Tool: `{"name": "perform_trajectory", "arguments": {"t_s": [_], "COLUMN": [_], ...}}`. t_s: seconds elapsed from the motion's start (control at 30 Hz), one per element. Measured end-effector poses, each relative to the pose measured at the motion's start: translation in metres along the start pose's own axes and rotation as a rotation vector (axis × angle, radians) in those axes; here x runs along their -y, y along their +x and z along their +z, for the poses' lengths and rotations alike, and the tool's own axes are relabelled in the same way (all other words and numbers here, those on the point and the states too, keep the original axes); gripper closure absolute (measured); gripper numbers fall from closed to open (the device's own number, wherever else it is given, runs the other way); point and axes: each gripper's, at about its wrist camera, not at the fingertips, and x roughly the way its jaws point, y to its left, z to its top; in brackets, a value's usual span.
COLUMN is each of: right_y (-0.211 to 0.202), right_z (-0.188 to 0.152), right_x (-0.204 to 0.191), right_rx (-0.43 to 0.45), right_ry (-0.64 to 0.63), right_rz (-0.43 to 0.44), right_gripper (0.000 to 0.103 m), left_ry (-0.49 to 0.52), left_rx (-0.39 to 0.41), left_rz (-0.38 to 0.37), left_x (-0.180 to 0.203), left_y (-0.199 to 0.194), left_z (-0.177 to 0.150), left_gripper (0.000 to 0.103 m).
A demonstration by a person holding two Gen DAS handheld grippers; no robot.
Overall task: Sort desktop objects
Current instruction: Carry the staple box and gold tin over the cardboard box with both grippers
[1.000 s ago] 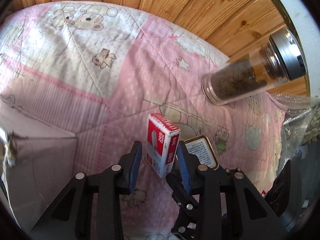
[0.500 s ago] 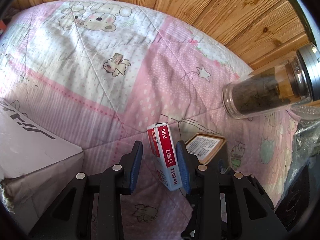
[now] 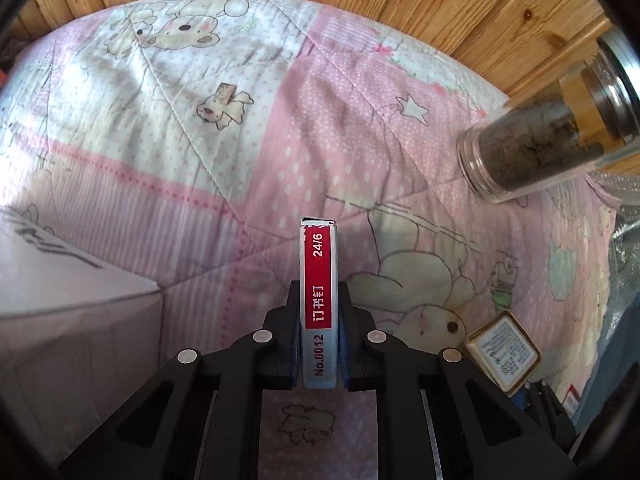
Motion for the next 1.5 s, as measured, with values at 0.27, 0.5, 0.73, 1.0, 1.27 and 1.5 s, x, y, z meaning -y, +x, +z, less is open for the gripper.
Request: {"name": "perform_trajectory", "arguments": {"t_s": [0.27, 0.5, 0.73, 1.0, 1.27, 1.5], "right_y": [-0.021, -0.038, -0.055, -0.075, -0.088, -0.097], "right_z": [-0.025, -0.044, -0.063, -0.09, -0.115, -0.133], "right_x": [0.011, 0.009, 0.001, -0.008, -0.02, -0.028], "right_rx": [0.0, 0.007, 0.02, 0.025, 0.021, 0.026], "right_ry": [0.043, 0.056, 0.051, 0.052, 0.053, 0.062], "right_rz": [0.002, -0.003, -0.015, -0.021, -0.029, -0.02], "right_gripper": [0.052, 0.052, 0.052, 0.052, 0.052, 0.052], "left_ry": [0.081, 0.17, 0.21, 0.236, 0.258, 0.27], "left_rx": [0.027, 0.081, 0.106, 0.121, 0.111, 0.094], "left_rz": [0.004, 0.012, -0.002, -0.007, -0.025, -0.047], "left_x": [0.015, 0.034, 0.052, 0.049, 0.044, 0.043], "left_y": [-0.034, -0.068, -0.089, -0.107, -0.115, -0.12], "left_z": [-0.033, -0.074, -0.103, -0.134, -0.167, -0.191], "left_gripper": [0.089, 0.089, 0.089, 0.089, 0.089, 0.089]}}
